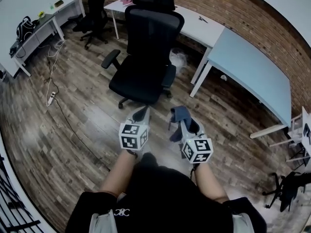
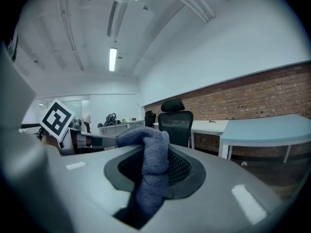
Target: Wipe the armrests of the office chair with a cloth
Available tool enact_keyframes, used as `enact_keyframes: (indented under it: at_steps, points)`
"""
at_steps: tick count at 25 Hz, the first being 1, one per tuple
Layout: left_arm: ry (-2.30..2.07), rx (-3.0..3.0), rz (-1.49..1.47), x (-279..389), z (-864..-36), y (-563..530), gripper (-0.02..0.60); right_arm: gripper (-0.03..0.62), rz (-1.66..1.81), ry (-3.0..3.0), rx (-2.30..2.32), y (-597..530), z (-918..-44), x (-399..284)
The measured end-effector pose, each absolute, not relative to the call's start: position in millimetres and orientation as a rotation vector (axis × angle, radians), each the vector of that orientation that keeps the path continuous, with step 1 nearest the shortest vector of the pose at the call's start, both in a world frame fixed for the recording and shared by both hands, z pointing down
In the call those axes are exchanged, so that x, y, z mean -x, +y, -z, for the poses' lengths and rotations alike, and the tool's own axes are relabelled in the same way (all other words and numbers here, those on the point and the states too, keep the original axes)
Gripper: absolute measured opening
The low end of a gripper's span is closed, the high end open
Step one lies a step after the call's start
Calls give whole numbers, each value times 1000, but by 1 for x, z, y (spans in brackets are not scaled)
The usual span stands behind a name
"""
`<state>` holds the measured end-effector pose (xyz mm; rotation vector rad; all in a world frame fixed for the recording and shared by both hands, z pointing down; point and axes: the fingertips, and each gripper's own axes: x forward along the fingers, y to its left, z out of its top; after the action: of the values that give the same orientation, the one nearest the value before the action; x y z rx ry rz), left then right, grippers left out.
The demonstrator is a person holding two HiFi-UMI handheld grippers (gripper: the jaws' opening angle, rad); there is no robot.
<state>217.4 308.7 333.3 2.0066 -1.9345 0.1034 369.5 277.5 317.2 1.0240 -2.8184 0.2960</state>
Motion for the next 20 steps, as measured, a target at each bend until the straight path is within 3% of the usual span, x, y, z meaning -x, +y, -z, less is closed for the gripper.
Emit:
enact_keyframes:
  at_steps: [9,20]
  points:
    - [-1870,-2091,-10,-140,-315,205,6,97,-68,-2701,-962,178,-310,-288]
    - [-1816,-1977,-52,-104,-366,158,6,97,-240,-2606,-849,130,-361,-249]
